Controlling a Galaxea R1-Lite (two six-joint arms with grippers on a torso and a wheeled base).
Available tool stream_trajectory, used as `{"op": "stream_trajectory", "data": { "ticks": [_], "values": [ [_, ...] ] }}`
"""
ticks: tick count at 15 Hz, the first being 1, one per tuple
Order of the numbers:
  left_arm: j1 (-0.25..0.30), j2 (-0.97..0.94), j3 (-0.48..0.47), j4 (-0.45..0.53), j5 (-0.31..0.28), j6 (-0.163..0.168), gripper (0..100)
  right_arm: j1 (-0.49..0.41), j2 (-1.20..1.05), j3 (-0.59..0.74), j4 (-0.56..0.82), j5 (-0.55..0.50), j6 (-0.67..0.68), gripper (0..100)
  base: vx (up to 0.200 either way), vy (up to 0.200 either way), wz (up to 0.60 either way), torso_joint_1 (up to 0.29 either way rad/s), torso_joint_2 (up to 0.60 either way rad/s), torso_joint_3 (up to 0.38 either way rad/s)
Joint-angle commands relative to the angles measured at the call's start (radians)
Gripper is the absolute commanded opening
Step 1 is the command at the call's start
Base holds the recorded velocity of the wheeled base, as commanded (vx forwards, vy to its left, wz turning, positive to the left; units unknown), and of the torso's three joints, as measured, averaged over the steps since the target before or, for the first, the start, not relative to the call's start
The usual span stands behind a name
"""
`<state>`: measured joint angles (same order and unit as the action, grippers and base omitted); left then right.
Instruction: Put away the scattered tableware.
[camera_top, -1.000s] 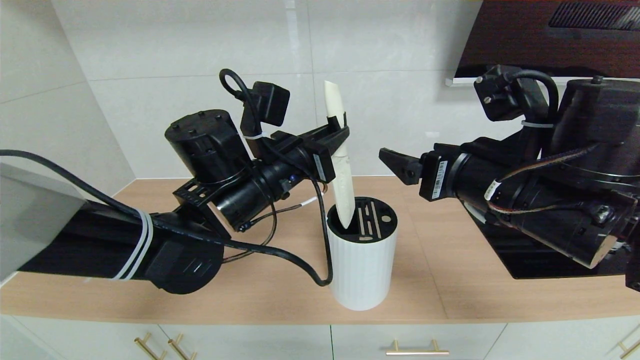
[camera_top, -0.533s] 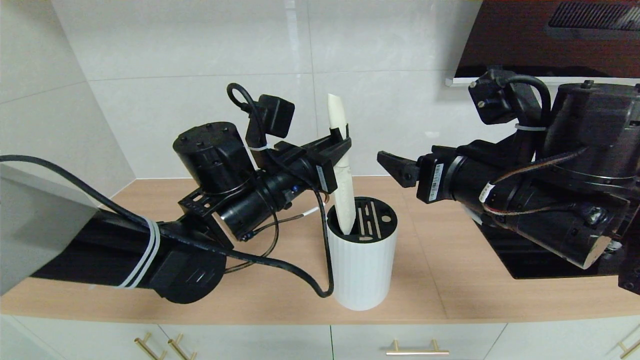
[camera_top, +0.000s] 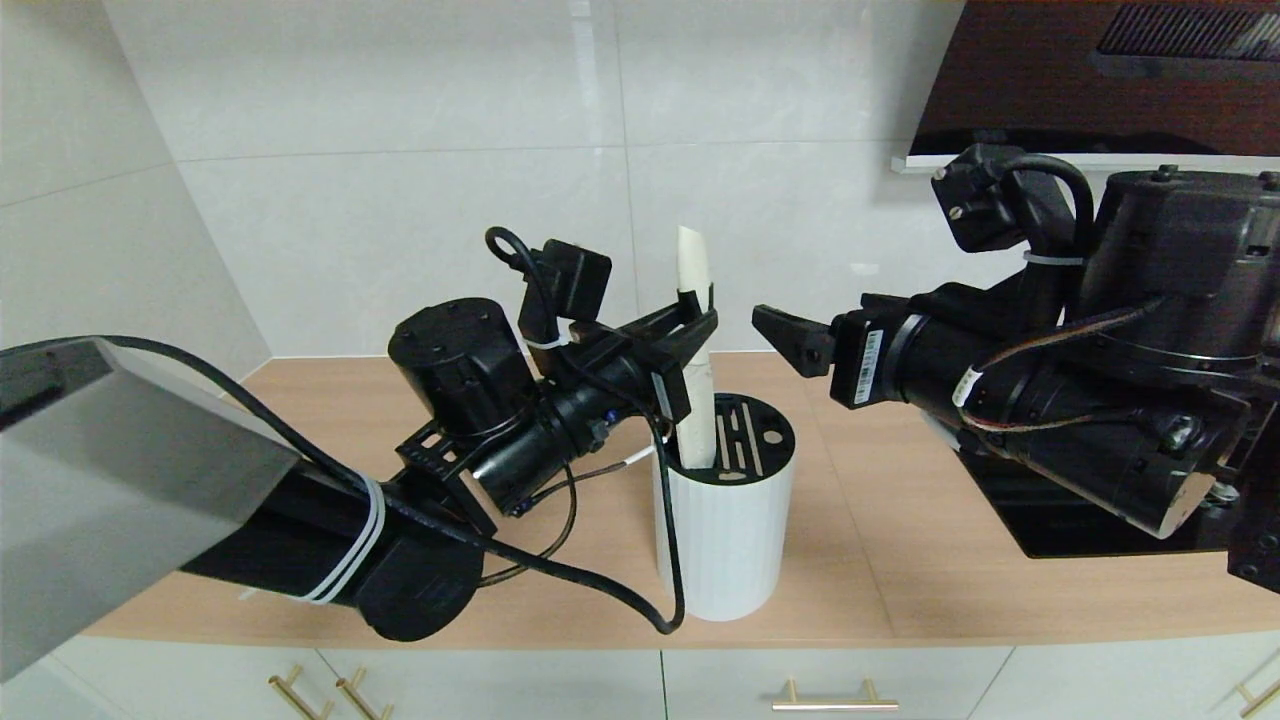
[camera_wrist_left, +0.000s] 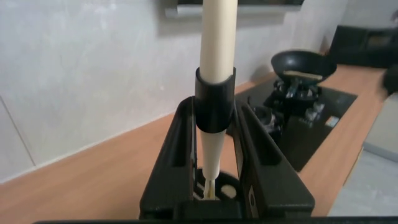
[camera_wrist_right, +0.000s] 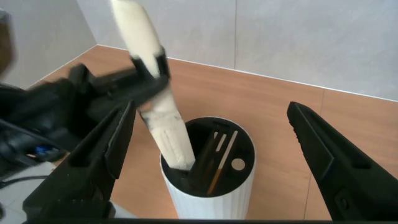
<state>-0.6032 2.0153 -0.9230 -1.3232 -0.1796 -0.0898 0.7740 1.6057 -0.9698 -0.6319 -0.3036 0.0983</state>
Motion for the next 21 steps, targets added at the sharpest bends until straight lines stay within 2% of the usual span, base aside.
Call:
{"op": "stream_trajectory", "data": {
  "ticks": [1, 6, 14, 21],
  "values": [
    [0.000, 0.023, 0.001, -0.001, 0.000, -0.001, 0, 0.001, 0.003, 0.000, 0.000, 0.000, 0.000, 100, 0.000, 0.000, 0.00, 0.000, 0.00, 0.000],
    [0.000, 0.054, 0.006, -0.002, 0.003, -0.001, 0, 0.001, 0.005, 0.000, 0.000, 0.000, 0.000, 100, 0.000, 0.000, 0.00, 0.000, 0.00, 0.000],
    [-0.001, 0.097, 0.070, -0.039, 0.000, 0.001, 0, 0.001, 0.013, 0.000, 0.001, 0.000, 0.000, 100, 0.000, 0.000, 0.00, 0.000, 0.00, 0.000],
    [-0.007, 0.126, 0.075, -0.039, 0.003, 0.004, 0, 0.001, 0.017, 0.000, 0.000, 0.000, 0.000, 100, 0.000, 0.000, 0.00, 0.000, 0.00, 0.000]
  ]
}}
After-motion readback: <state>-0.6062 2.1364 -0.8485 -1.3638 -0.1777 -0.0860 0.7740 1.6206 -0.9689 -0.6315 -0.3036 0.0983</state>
